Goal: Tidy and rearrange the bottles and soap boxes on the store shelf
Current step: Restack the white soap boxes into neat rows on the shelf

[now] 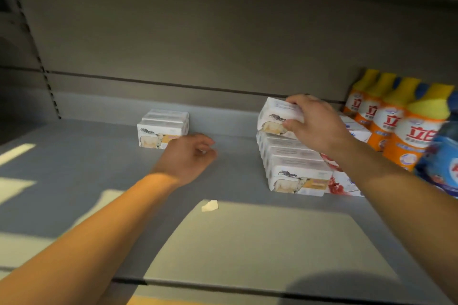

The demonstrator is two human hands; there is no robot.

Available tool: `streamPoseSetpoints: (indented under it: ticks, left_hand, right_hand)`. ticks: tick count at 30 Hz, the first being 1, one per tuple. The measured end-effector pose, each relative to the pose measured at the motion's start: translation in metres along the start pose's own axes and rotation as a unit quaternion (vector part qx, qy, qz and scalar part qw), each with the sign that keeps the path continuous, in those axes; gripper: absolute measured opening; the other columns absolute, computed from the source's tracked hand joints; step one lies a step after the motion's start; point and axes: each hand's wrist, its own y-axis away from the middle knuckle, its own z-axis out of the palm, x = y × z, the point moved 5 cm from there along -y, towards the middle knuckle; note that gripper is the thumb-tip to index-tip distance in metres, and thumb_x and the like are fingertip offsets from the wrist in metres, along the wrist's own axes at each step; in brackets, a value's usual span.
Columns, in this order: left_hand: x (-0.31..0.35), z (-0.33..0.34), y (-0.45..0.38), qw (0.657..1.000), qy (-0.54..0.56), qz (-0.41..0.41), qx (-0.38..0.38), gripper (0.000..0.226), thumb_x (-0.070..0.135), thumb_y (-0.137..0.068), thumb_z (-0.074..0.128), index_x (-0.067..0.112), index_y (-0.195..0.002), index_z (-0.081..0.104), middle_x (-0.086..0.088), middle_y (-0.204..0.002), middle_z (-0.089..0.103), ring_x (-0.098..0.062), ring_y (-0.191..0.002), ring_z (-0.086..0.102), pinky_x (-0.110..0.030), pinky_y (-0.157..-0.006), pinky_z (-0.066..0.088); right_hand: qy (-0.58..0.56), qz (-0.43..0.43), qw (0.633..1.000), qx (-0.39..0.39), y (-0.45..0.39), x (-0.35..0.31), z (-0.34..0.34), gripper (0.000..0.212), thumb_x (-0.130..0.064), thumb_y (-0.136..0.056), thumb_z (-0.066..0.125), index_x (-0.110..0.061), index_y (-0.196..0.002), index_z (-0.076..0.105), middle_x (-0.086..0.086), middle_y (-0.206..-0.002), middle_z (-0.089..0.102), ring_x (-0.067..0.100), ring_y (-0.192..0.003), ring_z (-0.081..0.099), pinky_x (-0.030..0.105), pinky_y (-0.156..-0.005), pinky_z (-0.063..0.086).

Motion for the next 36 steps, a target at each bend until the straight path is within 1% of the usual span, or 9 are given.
streamPoseSetpoints:
  ticks: [3, 5, 8, 12, 18, 24, 28, 32, 36]
  left_hand:
    - [-0.005, 0.015, -0.009, 0.993, -0.119, 0.008, -0.024, 0.032, 0.033, -0.086, 0.064, 0.026, -0.116, 0.066, 0.005, -0.116, 0.069, -0.015, -0.106, 0.063, -0.021, -0.090, 0.042]
    - [-0.011, 0.027, -0.011, 0.980, -0.190, 0.026, -0.044, 0.041, 0.037, -0.086, 0.062, 0.025, -0.124, 0.062, 0.000, -0.124, 0.066, -0.022, -0.114, 0.059, -0.026, -0.094, 0.043]
    - [-0.016, 0.038, -0.009, 0.968, -0.233, 0.046, -0.075, 0.051, 0.047, -0.084, 0.058, 0.023, -0.128, 0.060, -0.004, -0.129, 0.063, -0.025, -0.119, 0.057, -0.029, -0.098, 0.044]
    - [-0.017, 0.039, -0.009, 0.964, -0.247, 0.057, -0.085, 0.071, 0.061, -0.071, 0.038, 0.019, -0.123, 0.065, -0.004, -0.126, 0.065, -0.025, -0.120, 0.056, -0.029, -0.100, 0.043]
    - [-0.021, 0.042, -0.011, 0.960, -0.257, 0.055, -0.094, 0.069, 0.057, -0.072, 0.041, 0.022, -0.127, 0.062, 0.000, -0.132, 0.061, -0.024, -0.124, 0.052, -0.030, -0.104, 0.039]
    - [-0.022, 0.041, -0.012, 0.965, -0.242, 0.047, -0.093, 0.069, 0.058, -0.071, 0.042, 0.023, -0.127, 0.062, 0.003, -0.134, 0.060, -0.021, -0.126, 0.051, -0.029, -0.105, 0.038]
    - [-0.022, 0.042, -0.013, 0.965, -0.238, 0.048, -0.100, 0.068, 0.058, -0.071, 0.043, 0.024, -0.128, 0.061, 0.005, -0.135, 0.058, -0.020, -0.128, 0.049, -0.030, -0.106, 0.037]
    - [-0.022, 0.041, -0.013, 0.966, -0.234, 0.058, -0.092, 0.069, 0.060, -0.070, 0.042, 0.025, -0.125, 0.063, 0.004, -0.132, 0.060, -0.021, -0.126, 0.051, -0.029, -0.105, 0.038]
    - [-0.024, 0.042, -0.014, 0.968, -0.226, 0.041, -0.099, 0.067, 0.058, -0.070, 0.044, 0.026, -0.127, 0.062, 0.005, -0.135, 0.058, -0.019, -0.128, 0.048, -0.026, -0.106, 0.036]
  right_hand:
    - [0.067, -0.002, 0.998, -0.016, -0.017, 0.011, 0.004, 0.049, -0.035, -0.089, 0.065, -0.023, -0.135, 0.049, 0.004, -0.130, 0.060, 0.026, -0.116, 0.056, 0.042, -0.099, 0.046]
    - [0.117, -0.006, 0.992, -0.038, -0.029, 0.015, 0.010, 0.045, -0.035, -0.091, 0.062, -0.023, -0.132, 0.049, 0.005, -0.126, 0.062, 0.027, -0.110, 0.060, 0.045, -0.094, 0.050]
    - [0.170, 0.007, 0.982, -0.077, -0.045, 0.022, 0.020, 0.038, -0.034, -0.093, 0.058, -0.025, -0.129, 0.051, 0.005, -0.120, 0.064, 0.027, -0.107, 0.061, 0.043, -0.092, 0.051]
    - [0.177, 0.009, 0.979, -0.097, -0.053, 0.026, 0.035, 0.030, -0.030, -0.094, 0.056, -0.023, -0.124, 0.054, 0.007, -0.119, 0.064, 0.029, -0.106, 0.061, 0.044, -0.094, 0.050]
    - [0.192, -0.031, 0.980, -0.042, -0.060, 0.022, 0.045, 0.042, -0.017, -0.088, 0.064, -0.024, -0.128, 0.054, 0.004, -0.128, 0.055, 0.029, -0.114, 0.054, 0.041, -0.093, 0.047]
    - [0.198, -0.026, 0.980, -0.012, -0.074, 0.024, 0.064, 0.059, -0.005, -0.079, 0.067, -0.022, -0.132, 0.047, 0.007, -0.133, 0.051, 0.033, -0.117, 0.053, 0.046, -0.096, 0.047]
    - [0.191, -0.011, 0.982, 0.000, -0.083, 0.028, 0.074, 0.057, -0.005, -0.081, 0.064, -0.019, -0.133, 0.045, 0.010, -0.133, 0.050, 0.034, -0.119, 0.050, 0.048, -0.096, 0.047]
    - [0.184, 0.000, 0.983, 0.001, -0.086, 0.031, 0.079, 0.065, -0.005, -0.078, 0.070, -0.021, -0.134, 0.043, 0.009, -0.136, 0.044, 0.035, -0.124, 0.044, 0.053, -0.098, 0.047]
    - [0.193, -0.008, 0.981, 0.001, -0.085, 0.029, 0.077, 0.064, -0.003, -0.078, 0.068, -0.019, -0.135, 0.043, 0.011, -0.135, 0.045, 0.036, -0.122, 0.046, 0.051, -0.097, 0.048]
